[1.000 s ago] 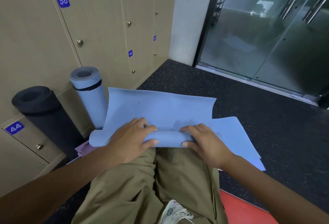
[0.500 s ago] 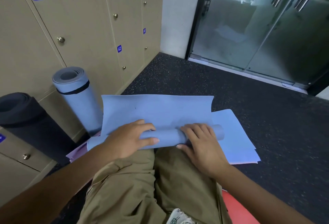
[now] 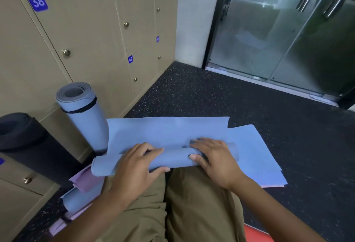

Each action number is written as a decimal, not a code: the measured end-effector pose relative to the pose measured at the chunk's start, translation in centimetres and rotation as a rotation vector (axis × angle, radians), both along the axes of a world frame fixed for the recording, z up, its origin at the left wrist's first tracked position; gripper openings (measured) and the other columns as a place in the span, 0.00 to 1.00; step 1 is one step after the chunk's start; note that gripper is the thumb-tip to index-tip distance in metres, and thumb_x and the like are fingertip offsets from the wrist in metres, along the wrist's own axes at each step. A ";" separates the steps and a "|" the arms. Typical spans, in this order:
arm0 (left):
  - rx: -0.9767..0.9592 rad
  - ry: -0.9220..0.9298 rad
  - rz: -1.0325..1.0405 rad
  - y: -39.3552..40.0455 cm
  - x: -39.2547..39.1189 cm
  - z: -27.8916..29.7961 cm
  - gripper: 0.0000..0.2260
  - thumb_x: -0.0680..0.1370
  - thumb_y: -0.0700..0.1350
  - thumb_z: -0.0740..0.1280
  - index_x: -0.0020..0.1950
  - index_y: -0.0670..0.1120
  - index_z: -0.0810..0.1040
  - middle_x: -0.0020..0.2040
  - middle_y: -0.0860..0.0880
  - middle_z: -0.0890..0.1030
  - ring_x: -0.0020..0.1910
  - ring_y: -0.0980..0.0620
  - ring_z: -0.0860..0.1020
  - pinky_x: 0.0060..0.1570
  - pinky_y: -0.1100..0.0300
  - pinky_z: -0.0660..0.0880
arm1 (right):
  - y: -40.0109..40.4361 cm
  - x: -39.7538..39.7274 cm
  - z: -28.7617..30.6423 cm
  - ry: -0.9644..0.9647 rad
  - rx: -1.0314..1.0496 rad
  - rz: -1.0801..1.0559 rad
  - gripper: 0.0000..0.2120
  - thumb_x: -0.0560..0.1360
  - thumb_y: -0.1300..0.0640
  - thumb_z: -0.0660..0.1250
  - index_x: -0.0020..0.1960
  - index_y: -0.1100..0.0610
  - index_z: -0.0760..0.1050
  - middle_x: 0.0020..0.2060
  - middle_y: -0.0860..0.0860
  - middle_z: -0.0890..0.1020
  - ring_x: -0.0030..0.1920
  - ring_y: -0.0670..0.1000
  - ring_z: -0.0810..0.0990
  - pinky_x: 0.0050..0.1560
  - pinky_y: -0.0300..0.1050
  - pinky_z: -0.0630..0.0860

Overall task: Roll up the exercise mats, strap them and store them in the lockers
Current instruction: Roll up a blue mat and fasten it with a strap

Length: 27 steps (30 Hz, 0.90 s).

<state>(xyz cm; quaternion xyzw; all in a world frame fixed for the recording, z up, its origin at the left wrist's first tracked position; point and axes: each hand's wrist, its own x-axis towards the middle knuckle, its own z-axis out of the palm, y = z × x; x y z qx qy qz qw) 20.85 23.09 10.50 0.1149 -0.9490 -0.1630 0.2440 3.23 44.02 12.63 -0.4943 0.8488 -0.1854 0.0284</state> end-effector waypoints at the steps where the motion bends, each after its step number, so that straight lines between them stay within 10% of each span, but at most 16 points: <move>1: 0.025 -0.014 0.006 -0.1 -0.1 -0.1 0.25 0.74 0.66 0.66 0.60 0.50 0.86 0.47 0.55 0.78 0.46 0.51 0.79 0.44 0.53 0.78 | -0.1 -0.1 -0.2 0.021 0.003 -0.002 0.33 0.80 0.29 0.46 0.70 0.47 0.76 0.69 0.42 0.77 0.74 0.49 0.68 0.66 0.40 0.57; 7: 0.265 -0.173 0.006 -1.4 -1.7 0.7 0.30 0.72 0.73 0.61 0.62 0.56 0.84 0.49 0.61 0.77 0.51 0.61 0.77 0.51 0.56 0.77 | -0.1 0.8 -0.6 0.212 -0.190 -0.082 0.16 0.82 0.44 0.60 0.61 0.52 0.78 0.56 0.48 0.78 0.57 0.54 0.76 0.61 0.49 0.68; 12: 0.474 -0.330 -0.054 -3.5 -4.1 1.5 0.32 0.67 0.76 0.62 0.59 0.57 0.85 0.52 0.62 0.81 0.54 0.64 0.79 0.60 0.58 0.74 | 0.2 0.7 -2.1 0.254 -0.197 -0.114 0.20 0.82 0.45 0.63 0.67 0.55 0.79 0.62 0.51 0.80 0.62 0.57 0.76 0.67 0.54 0.69; 23: 0.222 -0.036 -0.085 -2.3 -5.0 1.4 0.16 0.76 0.60 0.67 0.58 0.57 0.85 0.54 0.63 0.77 0.55 0.60 0.77 0.55 0.58 0.75 | -2.2 -3.4 -0.3 -0.038 0.033 -0.096 0.28 0.80 0.34 0.49 0.68 0.44 0.77 0.58 0.44 0.80 0.59 0.51 0.76 0.64 0.48 0.65; 27: 0.021 -0.076 -0.079 -2.0 -4.6 0.1 0.26 0.67 0.57 0.82 0.64 0.53 0.83 0.58 0.58 0.79 0.55 0.52 0.79 0.51 0.51 0.80 | -3.6 -4.8 0.8 -0.069 0.136 -0.061 0.36 0.74 0.29 0.41 0.67 0.42 0.76 0.59 0.44 0.78 0.61 0.50 0.72 0.63 0.48 0.64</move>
